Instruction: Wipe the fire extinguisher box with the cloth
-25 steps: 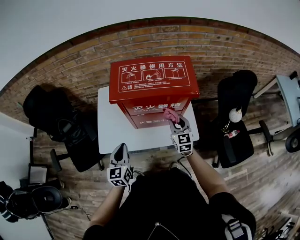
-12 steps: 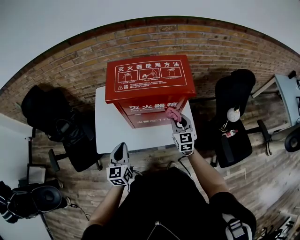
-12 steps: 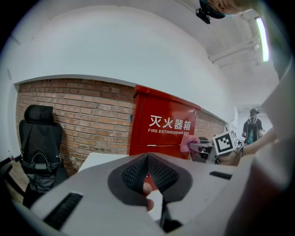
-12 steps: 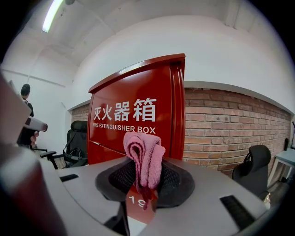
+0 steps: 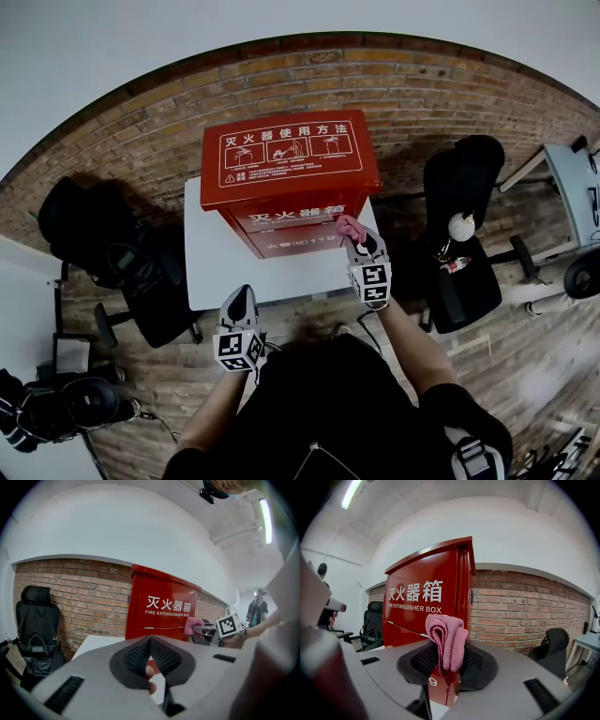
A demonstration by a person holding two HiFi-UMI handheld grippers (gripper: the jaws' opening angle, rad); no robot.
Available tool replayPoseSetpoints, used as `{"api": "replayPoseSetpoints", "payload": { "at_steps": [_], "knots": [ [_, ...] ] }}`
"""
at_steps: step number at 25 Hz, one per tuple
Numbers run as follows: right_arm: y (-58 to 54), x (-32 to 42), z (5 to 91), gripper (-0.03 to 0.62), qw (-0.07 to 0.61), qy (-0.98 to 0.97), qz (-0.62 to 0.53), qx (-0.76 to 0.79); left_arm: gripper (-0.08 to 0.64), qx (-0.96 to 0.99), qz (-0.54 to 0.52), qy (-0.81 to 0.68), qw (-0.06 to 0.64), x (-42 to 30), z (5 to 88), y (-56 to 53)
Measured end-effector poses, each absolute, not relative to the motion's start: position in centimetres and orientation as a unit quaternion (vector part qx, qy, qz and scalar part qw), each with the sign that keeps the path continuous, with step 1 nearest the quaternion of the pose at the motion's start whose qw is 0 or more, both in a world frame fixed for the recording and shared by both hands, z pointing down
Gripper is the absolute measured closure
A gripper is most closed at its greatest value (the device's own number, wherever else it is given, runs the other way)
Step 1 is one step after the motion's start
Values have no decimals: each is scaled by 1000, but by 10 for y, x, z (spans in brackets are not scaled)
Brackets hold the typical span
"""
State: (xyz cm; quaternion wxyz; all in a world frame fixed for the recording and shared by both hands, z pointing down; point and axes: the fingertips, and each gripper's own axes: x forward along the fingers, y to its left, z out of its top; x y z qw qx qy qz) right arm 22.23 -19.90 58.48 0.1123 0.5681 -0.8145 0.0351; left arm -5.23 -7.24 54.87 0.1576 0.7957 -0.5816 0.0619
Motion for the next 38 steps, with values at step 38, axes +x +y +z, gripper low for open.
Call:
{"api": "replayPoseSetpoints", "payload": {
  "at_steps": [38],
  "knots": [
    [-196,256,639,479,159,-779,49,605,541,784,73,-594,163,-62,556,-69]
  ]
}}
